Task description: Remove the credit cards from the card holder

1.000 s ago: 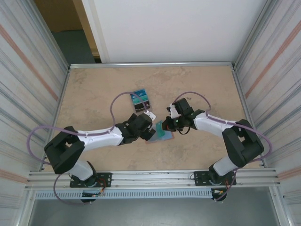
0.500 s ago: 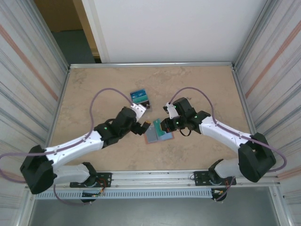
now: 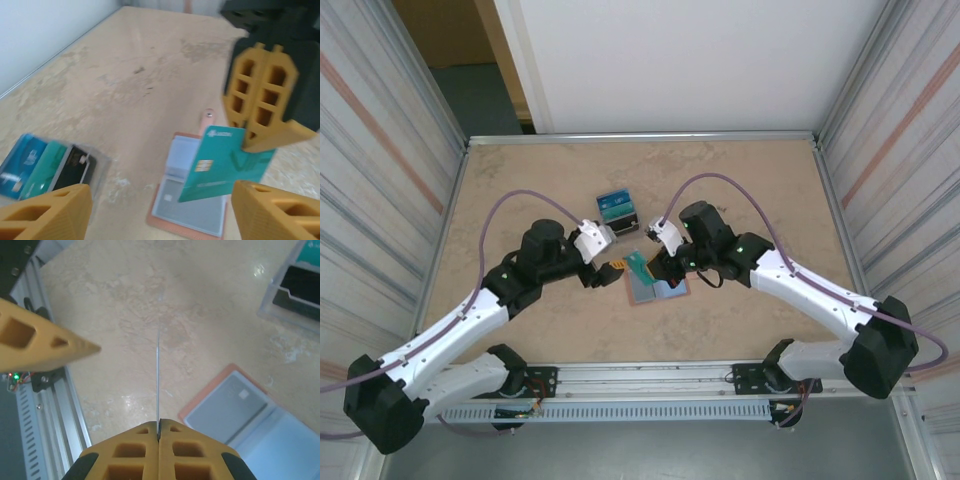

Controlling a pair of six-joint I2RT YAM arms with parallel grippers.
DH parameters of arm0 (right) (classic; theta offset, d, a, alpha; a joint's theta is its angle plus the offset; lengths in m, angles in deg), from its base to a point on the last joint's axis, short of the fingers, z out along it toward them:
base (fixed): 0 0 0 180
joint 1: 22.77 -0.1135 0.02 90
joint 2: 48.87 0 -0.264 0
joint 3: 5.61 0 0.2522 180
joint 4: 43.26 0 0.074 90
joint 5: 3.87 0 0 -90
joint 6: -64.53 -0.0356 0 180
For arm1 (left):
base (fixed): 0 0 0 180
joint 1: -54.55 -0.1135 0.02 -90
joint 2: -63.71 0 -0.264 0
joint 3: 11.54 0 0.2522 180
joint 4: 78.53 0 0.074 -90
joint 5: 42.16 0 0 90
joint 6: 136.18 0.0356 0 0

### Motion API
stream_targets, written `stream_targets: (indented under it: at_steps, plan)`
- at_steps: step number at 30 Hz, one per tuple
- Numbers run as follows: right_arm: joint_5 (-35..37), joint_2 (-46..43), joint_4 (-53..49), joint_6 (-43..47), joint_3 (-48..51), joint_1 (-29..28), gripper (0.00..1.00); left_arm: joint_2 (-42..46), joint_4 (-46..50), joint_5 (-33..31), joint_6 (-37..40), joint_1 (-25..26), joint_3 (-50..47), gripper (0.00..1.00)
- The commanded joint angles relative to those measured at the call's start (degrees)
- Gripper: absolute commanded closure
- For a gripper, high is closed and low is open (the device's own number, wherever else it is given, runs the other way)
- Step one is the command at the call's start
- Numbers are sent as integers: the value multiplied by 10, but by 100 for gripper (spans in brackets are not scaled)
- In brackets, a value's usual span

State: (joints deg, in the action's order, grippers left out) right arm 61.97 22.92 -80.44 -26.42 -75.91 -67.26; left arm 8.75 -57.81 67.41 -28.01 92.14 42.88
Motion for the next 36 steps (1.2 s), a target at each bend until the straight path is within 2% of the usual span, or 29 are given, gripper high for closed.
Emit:
stream_targets:
  at_steps: [1, 6, 10, 16, 20, 21, 23, 24, 27, 30, 33, 36]
  plan:
    - [-20, -23, -38, 61, -26, -5, 100, -12, 44, 108, 80, -3, 25, 30]
    - [-35, -33, -52, 81, -35, -6, 100, -50, 78, 154, 122, -2, 53, 49]
    - [-44, -34, -59, 86, -38, -6, 100, -76, 81, 177, 130, 1, 71, 51]
    - [-49, -28, -62, 89, -41, -10, 100, -112, 96, 184, 144, 21, 97, 77]
    - [-39, -29, -59, 88, -38, -10, 100, -127, 112, 195, 151, 31, 108, 99]
    - [-33, -31, -57, 87, -38, -10, 100, -127, 111, 197, 151, 32, 108, 100]
    - [-14, -39, -48, 82, -30, -9, 90, -126, 112, 198, 151, 32, 108, 100]
    - [-3, -44, -43, 78, -27, -9, 79, -122, 111, 198, 148, 32, 107, 100]
    - [20, -66, -16, 64, -3, -4, 61, -103, 98, 193, 138, 32, 95, 100]
    - [30, -98, 27, 36, 28, 7, 47, -68, 55, 172, 103, 31, 66, 100]
    - [13, -135, 87, -2, 70, 26, 42, -25, -8, 155, 35, 30, 28, 100]
    - [-51, -178, 169, -55, 122, 54, 38, 17, -74, 138, -54, 29, -10, 100]
